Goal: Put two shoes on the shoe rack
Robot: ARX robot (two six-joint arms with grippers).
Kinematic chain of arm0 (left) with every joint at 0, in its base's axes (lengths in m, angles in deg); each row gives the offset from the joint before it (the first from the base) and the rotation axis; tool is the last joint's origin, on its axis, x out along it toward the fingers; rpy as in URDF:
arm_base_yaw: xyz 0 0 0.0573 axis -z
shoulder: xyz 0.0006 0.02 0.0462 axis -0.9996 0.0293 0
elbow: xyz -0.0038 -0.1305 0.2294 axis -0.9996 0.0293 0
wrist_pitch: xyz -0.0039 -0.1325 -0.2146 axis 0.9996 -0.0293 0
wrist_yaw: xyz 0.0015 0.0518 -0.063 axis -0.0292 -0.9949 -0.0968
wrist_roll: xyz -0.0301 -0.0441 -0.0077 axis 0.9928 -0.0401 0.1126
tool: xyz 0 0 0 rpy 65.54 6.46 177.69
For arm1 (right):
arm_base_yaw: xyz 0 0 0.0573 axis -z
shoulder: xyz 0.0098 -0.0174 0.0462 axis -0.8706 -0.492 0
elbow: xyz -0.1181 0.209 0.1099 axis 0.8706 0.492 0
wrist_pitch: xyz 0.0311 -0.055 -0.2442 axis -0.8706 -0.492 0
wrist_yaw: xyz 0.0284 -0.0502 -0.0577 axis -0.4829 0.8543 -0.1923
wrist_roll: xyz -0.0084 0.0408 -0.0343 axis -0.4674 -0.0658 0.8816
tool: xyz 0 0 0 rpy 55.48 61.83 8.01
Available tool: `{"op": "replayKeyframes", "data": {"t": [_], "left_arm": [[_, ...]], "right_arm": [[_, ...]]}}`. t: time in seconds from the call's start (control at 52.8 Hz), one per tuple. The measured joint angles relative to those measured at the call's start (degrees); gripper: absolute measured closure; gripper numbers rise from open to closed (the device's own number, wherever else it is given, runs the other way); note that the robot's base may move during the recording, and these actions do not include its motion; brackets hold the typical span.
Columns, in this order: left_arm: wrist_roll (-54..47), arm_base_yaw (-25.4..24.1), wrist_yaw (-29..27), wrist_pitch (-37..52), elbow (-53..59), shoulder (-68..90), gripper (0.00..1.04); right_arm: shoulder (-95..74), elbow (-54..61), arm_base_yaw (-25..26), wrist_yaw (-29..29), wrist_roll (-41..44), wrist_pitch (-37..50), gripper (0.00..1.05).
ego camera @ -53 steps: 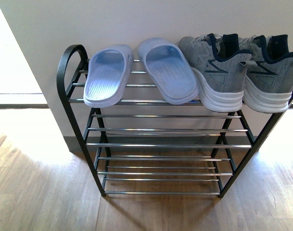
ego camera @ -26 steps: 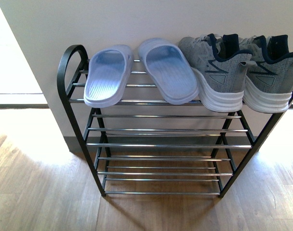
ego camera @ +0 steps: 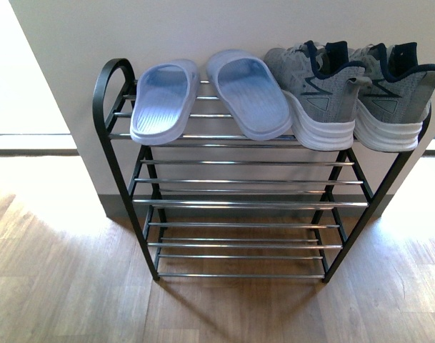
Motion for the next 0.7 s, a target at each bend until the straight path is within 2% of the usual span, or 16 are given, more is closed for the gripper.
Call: {"op": "replayKeyframes", "data": {"t": [0.038, 0.701], "left_arm": [[0.0, 0.0, 0.0, 0.0, 0.0, 0.0, 0.1], [-0.1, 0.0, 0.0, 0.0, 0.0, 0.0, 0.09]], "right_arm": [[0.0, 0.0, 0.0, 0.0, 0.0, 0.0, 0.09], [0.0, 0.0, 0.0, 0.0, -0.1, 0.0, 0.09]]}}
